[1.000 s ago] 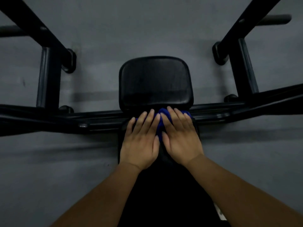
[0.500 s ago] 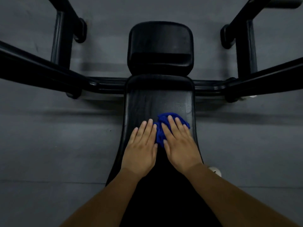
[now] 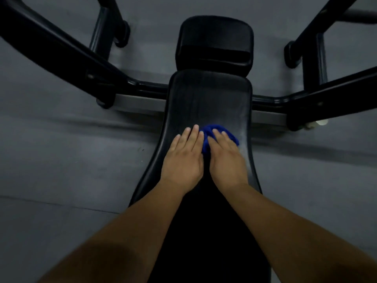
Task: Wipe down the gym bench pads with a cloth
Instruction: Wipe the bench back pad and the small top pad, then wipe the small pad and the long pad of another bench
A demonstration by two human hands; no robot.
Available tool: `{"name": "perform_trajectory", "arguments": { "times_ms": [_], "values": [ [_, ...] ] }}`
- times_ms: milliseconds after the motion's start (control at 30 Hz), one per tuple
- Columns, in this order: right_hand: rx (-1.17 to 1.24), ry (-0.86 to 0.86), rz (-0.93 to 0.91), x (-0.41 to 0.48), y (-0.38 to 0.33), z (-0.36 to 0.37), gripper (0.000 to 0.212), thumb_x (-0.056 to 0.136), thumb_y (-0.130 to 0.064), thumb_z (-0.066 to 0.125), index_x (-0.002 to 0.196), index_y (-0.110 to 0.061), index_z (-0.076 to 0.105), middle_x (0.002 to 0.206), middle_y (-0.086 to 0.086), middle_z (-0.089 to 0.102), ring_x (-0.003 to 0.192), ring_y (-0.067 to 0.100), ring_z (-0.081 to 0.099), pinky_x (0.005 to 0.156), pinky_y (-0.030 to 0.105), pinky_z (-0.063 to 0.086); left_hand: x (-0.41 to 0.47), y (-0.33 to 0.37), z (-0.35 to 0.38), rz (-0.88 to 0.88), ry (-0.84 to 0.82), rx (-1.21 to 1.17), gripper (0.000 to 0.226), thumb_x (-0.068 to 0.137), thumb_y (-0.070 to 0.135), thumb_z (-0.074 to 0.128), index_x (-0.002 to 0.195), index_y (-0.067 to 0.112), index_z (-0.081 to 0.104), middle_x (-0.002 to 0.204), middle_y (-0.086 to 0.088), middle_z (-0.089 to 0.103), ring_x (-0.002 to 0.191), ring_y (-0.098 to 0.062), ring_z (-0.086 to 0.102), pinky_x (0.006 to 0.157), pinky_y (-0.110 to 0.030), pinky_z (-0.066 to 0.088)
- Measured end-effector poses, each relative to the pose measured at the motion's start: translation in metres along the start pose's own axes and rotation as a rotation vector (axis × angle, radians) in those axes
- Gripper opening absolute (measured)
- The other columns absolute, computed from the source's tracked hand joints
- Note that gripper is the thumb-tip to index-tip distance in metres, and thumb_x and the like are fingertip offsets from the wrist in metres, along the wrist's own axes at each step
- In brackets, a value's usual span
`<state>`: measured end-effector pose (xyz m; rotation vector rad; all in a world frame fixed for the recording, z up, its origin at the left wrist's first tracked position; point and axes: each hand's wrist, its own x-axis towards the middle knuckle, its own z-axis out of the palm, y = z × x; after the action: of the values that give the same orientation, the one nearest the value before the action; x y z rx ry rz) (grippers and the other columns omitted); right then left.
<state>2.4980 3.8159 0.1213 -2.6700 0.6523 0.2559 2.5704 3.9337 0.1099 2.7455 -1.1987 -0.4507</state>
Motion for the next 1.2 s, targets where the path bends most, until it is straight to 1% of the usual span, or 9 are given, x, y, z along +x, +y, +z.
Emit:
{"name": "perform_trajectory", "arguments": {
  "times_ms": [67, 133, 300, 467, 633, 833, 1000, 1100, 1200],
  "values": [
    [0.05, -0.02, -0.052, -0.021, -0.008, -0.009, 0.052, 0.098, -0.009, 0.051, 0.148, -0.02, 0.043, 0.161, -0.003, 0.031, 0.15, 0.015, 0.021, 0.119, 0.033, 0.024, -0.027, 0.01, -0.012, -0.03, 0.048, 0.02, 0.064, 0.098, 0.03, 0.034, 0.158, 0.013, 0.019, 0.167, -0.006, 0.014, 0.153, -0.023, 0.013, 0.124, -0.045, 0.015],
    [0.074, 0.004, -0.11, -0.04, -0.017, -0.022, 0.052, 0.096, -0.005, 0.055, 0.145, -0.019, 0.048, 0.157, -0.002, 0.037, 0.149, 0.018, 0.026, 0.117, 0.034, 0.028, -0.049, 0.012, -0.028, -0.04, 0.076, 0.054, 0.067, 0.095, 0.035, 0.029, 0.158, 0.013, 0.021, 0.166, -0.007, 0.017, 0.152, -0.025, 0.018, 0.123, -0.048, 0.02],
    [-0.002, 0.126, -0.128, -0.075, -0.042, -0.069, 0.057, 0.082, 0.001, 0.069, 0.136, -0.012, 0.058, 0.144, 0.008, 0.053, 0.133, 0.026, 0.049, 0.109, 0.042, 0.044, -0.08, 0.002, -0.077, -0.031, 0.088, 0.047, 0.068, 0.095, 0.044, 0.026, 0.158, 0.02, 0.02, 0.166, -0.006, 0.017, 0.152, -0.029, 0.018, 0.121, -0.053, 0.02],
    [-0.077, 0.193, -0.048, -0.125, -0.064, -0.105, 0.062, 0.073, 0.004, 0.075, 0.131, -0.01, 0.061, 0.139, 0.009, 0.055, 0.12, 0.028, 0.054, 0.101, 0.039, 0.049, -0.122, -0.007, -0.116, 0.028, 0.11, 0.01, 0.065, 0.094, 0.045, 0.029, 0.154, 0.021, 0.034, 0.157, -0.005, 0.038, 0.143, -0.026, 0.036, 0.116, -0.05, 0.031],
    [-0.139, 0.227, -0.134, -0.168, -0.079, -0.144, 0.061, 0.068, 0.005, 0.075, 0.127, -0.005, 0.063, 0.139, 0.013, 0.056, 0.118, 0.035, 0.055, 0.098, 0.047, 0.051, -0.165, 0.012, -0.159, 0.0, 0.134, 0.055, 0.065, 0.096, 0.045, 0.025, 0.157, 0.021, 0.025, 0.161, -0.005, 0.03, 0.147, -0.025, 0.029, 0.118, -0.049, 0.026],
    [-0.104, 0.45, -0.303, -0.233, -0.088, -0.225, 0.061, 0.063, 0.006, 0.076, 0.123, -0.003, 0.066, 0.133, 0.017, 0.06, 0.111, 0.038, 0.06, 0.093, 0.048, 0.054, -0.24, 0.075, -0.248, -0.036, 0.374, 0.083, 0.063, 0.094, 0.041, 0.034, 0.152, 0.017, 0.038, 0.157, -0.009, 0.038, 0.142, -0.028, 0.038, 0.114, -0.05, 0.034],
    [-0.058, 0.593, -0.493, -0.295, -0.129, -0.315, 0.053, 0.075, -0.001, 0.072, 0.128, -0.002, 0.062, 0.135, 0.017, 0.058, 0.117, 0.038, 0.057, 0.095, 0.051, 0.052, -0.308, 0.123, -0.346, -0.077, 0.565, 0.117, 0.062, 0.093, 0.04, 0.035, 0.15, 0.016, 0.038, 0.154, -0.011, 0.041, 0.141, -0.03, 0.039, 0.113, -0.051, 0.034],
    [-0.081, 0.689, -0.584, -0.33, -0.167, -0.369, 0.045, 0.084, -0.008, 0.058, 0.129, -0.004, 0.061, 0.136, 0.016, 0.057, 0.119, 0.037, 0.055, 0.099, 0.05, 0.049, -0.343, 0.132, -0.405, -0.061, 0.654, 0.127, 0.063, 0.092, 0.038, 0.035, 0.151, 0.016, 0.037, 0.154, -0.012, 0.04, 0.14, -0.031, 0.04, 0.113, -0.052, 0.036],
    [-0.107, 0.755, -0.612, -0.36, -0.206, -0.409, 0.054, 0.079, -0.003, 0.069, 0.132, -0.007, 0.059, 0.139, 0.013, 0.054, 0.123, 0.034, 0.052, 0.1, 0.049, 0.049, -0.375, 0.124, -0.46, -0.024, 0.767, 0.128, 0.061, 0.095, 0.039, 0.035, 0.151, 0.015, 0.037, 0.155, -0.011, 0.039, 0.141, -0.03, 0.039, 0.114, -0.05, 0.036]
  ]
}}
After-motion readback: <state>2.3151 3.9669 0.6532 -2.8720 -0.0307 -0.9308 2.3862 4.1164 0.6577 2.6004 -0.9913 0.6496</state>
